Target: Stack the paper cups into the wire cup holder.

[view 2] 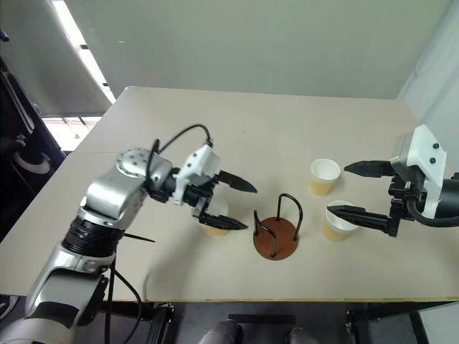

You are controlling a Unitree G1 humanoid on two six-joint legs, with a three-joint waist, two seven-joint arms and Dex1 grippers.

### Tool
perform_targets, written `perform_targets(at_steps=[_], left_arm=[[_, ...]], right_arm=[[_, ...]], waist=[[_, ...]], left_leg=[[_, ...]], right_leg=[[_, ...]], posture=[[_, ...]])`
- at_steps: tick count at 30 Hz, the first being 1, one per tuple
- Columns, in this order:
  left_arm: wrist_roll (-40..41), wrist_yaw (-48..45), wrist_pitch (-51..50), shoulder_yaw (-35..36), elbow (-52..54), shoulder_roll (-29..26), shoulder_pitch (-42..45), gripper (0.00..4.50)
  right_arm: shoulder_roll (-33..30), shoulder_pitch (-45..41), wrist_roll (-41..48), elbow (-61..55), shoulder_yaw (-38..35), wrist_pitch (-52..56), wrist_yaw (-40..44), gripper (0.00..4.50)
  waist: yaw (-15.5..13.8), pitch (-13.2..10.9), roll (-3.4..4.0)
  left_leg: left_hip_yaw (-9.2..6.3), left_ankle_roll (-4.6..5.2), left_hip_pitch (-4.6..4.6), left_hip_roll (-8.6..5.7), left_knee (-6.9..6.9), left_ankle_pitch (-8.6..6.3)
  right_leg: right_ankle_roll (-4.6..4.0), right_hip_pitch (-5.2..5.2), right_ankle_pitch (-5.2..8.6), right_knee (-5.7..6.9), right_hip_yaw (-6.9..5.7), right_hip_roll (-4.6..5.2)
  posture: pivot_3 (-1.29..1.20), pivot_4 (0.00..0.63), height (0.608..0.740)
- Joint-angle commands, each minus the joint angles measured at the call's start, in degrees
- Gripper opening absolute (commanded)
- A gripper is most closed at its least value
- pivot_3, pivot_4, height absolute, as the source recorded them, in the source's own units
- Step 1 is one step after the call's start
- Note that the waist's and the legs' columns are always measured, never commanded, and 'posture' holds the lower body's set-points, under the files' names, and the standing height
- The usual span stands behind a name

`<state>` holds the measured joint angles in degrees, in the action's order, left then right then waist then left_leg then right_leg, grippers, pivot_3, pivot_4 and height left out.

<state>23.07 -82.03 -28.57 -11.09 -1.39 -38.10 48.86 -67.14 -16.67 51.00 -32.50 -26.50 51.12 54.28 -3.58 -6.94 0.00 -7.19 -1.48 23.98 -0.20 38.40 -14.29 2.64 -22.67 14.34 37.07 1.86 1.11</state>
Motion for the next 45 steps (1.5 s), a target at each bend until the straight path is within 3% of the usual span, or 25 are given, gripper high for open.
perform_targets(at_steps=[1,6,15,23,45], left_arm=[[3.44,2.32,-2.5,6.43,-1.2,-1.05,4.26,4.49],[6.11,4.16,-5.95,10.44,-2.54,-2.09,5.57,4.49],[7.81,3.92,-8.37,11.6,2.39,-7.68,-0.48,4.49],[7.41,4.89,-7.28,11.71,4.3,-9.98,-3.0,4.49],[6.15,3.77,-5.13,9.69,3.59,-9.89,-2.01,4.49]], right_arm=[[-0.61,-4.12,-2.2,1.97,3.11,-1.74,-2.29,4.5],[0.86,-10.65,-6.55,6.64,11.34,-5.48,-0.79,4.5],[3.81,-21.21,-24.41,21.13,29.19,-17.44,5.37,4.5],[7.98,-27.49,-37.14,31.98,37.8,-27.34,10.35,4.5],[19.72,-37.32,-55.72,53.39,45.05,-41.85,15.15,4.5]], waist=[[0.08,0.0,0.0],[0.36,0.01,0.01],[0.65,0.0,0.01],[0.63,0.0,0.01],[0.78,-0.01,0.03]], left_leg=[[0.0,0.0,0.0,0.0,0.02,0.0],[0.0,0.05,-0.01,0.0,0.03,-0.03],[-0.04,0.06,0.02,0.01,0.0,-0.03],[-0.06,0.08,0.04,0.01,-0.01,-0.04],[-0.03,0.04,0.06,0.02,-0.22,-0.04]], right_leg=[[0.0,0.0,0.0,0.01,0.0,0.0],[0.0,0.0,0.0,-0.01,0.0,0.03],[0.0,-0.06,0.0,-0.02,-0.01,0.02],[-0.03,-0.07,-0.02,-0.02,-0.01,0.03],[-0.22,-0.17,-0.01,0.0,-0.03,0.06]], posture=[[0.0,0.15,0.74],[0.0,0.15,0.74],[0.0,0.15,0.74],[0.0,0.15,0.74],[0.0,0.15,0.74]])
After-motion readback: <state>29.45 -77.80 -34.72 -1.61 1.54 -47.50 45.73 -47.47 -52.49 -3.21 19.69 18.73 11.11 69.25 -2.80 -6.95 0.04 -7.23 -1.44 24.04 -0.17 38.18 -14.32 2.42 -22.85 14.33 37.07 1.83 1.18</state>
